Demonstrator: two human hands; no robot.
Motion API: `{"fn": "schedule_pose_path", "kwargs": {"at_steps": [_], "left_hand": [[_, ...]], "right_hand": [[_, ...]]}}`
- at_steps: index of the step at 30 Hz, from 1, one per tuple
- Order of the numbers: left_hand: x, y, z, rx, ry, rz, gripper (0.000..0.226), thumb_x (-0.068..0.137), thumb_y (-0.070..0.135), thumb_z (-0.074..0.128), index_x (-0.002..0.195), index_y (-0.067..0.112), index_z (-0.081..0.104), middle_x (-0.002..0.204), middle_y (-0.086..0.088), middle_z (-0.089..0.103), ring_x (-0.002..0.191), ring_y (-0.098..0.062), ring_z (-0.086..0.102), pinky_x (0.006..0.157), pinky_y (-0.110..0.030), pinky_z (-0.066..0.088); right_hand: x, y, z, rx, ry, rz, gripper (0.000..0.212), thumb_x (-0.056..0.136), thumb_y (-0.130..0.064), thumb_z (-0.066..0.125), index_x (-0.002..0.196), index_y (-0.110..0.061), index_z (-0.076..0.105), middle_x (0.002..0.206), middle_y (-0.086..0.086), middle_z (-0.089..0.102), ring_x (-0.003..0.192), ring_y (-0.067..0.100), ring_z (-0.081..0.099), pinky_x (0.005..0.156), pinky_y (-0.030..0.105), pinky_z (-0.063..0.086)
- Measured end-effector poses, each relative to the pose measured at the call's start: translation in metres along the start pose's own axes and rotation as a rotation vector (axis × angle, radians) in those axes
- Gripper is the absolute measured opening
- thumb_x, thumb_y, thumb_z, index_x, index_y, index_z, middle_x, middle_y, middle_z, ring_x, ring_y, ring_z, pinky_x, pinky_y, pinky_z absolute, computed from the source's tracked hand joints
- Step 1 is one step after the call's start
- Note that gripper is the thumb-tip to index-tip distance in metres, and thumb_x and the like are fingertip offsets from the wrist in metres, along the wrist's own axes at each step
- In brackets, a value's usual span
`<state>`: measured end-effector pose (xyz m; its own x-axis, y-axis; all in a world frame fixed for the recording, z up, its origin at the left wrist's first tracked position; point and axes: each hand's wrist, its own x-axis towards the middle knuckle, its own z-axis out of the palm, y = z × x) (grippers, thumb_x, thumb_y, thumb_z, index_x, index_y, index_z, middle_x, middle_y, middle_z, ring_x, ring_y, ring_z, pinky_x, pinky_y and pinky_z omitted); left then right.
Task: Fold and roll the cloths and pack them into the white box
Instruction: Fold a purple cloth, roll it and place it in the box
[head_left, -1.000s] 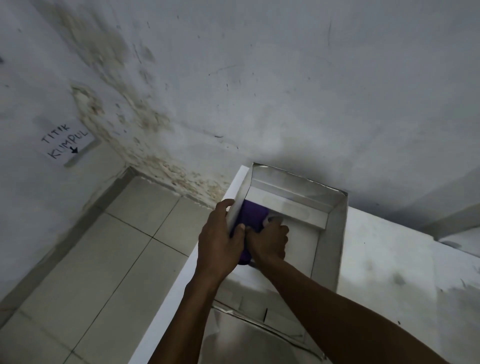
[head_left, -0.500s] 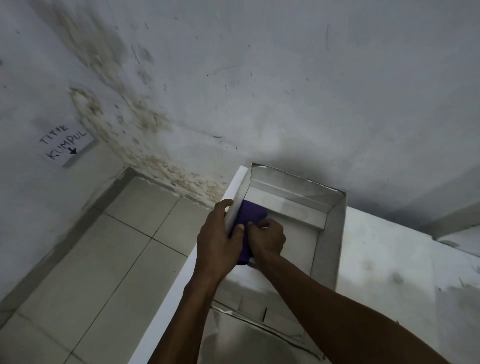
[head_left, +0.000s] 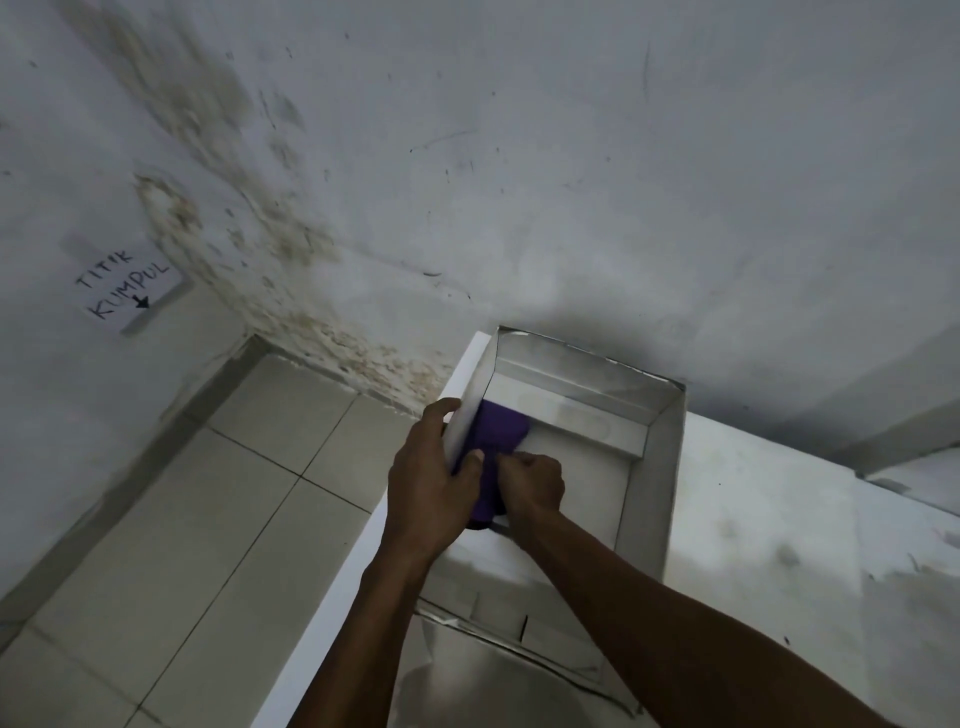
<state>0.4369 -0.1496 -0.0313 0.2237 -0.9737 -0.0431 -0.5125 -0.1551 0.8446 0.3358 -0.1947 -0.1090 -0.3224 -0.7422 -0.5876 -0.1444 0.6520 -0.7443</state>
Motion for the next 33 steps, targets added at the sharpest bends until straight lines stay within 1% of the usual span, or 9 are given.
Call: {"fn": "schedule_pose_path", "kwargs": {"at_steps": [2,4,7,10,15,21,25,28,33], "left_hand": [[0.001,0.000,-0.001,0.000,-0.011,-0.004,0.050,0.089,0.016,0.061,0.135,0.023,0.041,0.120,-0.004,0.059,0.102,-0.020,0.059,0.083,-0.038,0.057],[0.001,0.001,-0.002,0.008,-0.013,-0.006,0.048,0.091,0.012,0.057,0.135,0.023,0.041,0.120,-0.005,0.059,0.103,-0.022,0.059,0.083,-0.042,0.057],[0.001,0.001,-0.003,0.007,-0.011,-0.007,0.046,0.092,0.006,0.050,0.135,0.022,0.042,0.121,-0.007,0.059,0.105,-0.023,0.058,0.085,-0.044,0.056],[0.000,0.003,-0.004,0.006,-0.017,-0.009,0.045,0.094,0.006,0.048,0.136,0.022,0.042,0.125,-0.006,0.058,0.108,-0.022,0.057,0.086,-0.043,0.056],[-0.001,0.004,-0.003,0.013,-0.012,-0.009,0.045,0.093,0.007,0.050,0.135,0.024,0.042,0.124,-0.004,0.058,0.107,-0.020,0.057,0.086,-0.039,0.057],[0.000,0.001,-0.001,0.036,-0.010,-0.002,0.045,0.093,0.010,0.052,0.135,0.023,0.041,0.123,-0.004,0.057,0.104,-0.018,0.057,0.084,-0.034,0.056],[-0.002,-0.001,-0.002,0.080,-0.016,0.000,0.048,0.093,0.013,0.052,0.138,0.023,0.040,0.131,-0.004,0.054,0.107,-0.018,0.055,0.090,-0.038,0.054],[-0.007,0.002,-0.001,0.186,-0.027,0.004,0.055,0.091,0.013,0.055,0.143,0.016,0.036,0.141,-0.011,0.044,0.126,-0.028,0.045,0.102,-0.044,0.044],[-0.034,0.031,0.011,0.354,0.057,0.190,0.054,0.085,0.014,0.058,0.137,0.008,0.044,0.143,-0.021,0.038,0.130,-0.037,0.035,0.106,-0.049,0.036]], "right_hand": [[-0.002,0.004,-0.004,-0.043,0.081,-0.092,0.021,0.079,-0.009,0.063,0.099,-0.016,0.057,0.084,-0.002,0.059,0.065,0.008,0.055,0.043,0.013,0.038],[-0.004,0.007,-0.006,-0.118,0.084,-0.173,0.029,0.075,-0.009,0.066,0.095,-0.020,0.048,0.082,-0.002,0.057,0.067,0.013,0.057,0.045,0.017,0.037],[-0.004,0.010,-0.002,-0.261,-0.071,-0.276,0.021,0.077,-0.003,0.064,0.090,-0.015,0.053,0.078,-0.005,0.056,0.071,0.014,0.056,0.050,0.015,0.035],[-0.003,0.010,-0.003,-0.296,-0.092,-0.344,0.021,0.079,0.001,0.066,0.096,-0.006,0.058,0.092,0.008,0.064,0.082,0.020,0.059,0.064,0.020,0.044],[-0.007,0.018,-0.013,-0.354,0.009,-0.300,0.025,0.080,-0.026,0.071,0.096,-0.016,0.055,0.090,0.002,0.064,0.078,0.020,0.064,0.062,0.029,0.053],[-0.011,0.020,-0.014,-0.315,-0.179,-0.236,0.021,0.081,-0.026,0.072,0.091,-0.013,0.060,0.090,0.007,0.065,0.082,0.024,0.066,0.072,0.045,0.060],[-0.014,0.009,-0.029,-0.406,-0.243,-0.312,0.019,0.083,-0.028,0.067,0.092,-0.015,0.056,0.083,-0.001,0.058,0.066,0.005,0.052,0.052,0.021,0.043],[-0.023,-0.001,-0.051,-0.454,-0.336,-0.351,0.018,0.082,-0.026,0.067,0.091,-0.017,0.055,0.076,-0.010,0.051,0.065,0.001,0.047,0.052,0.017,0.036],[-0.053,-0.011,-0.116,-0.701,-0.338,-0.642,0.034,0.085,-0.033,0.064,0.115,-0.017,0.058,0.111,0.005,0.063,0.094,0.020,0.058,0.074,0.028,0.045]]}}
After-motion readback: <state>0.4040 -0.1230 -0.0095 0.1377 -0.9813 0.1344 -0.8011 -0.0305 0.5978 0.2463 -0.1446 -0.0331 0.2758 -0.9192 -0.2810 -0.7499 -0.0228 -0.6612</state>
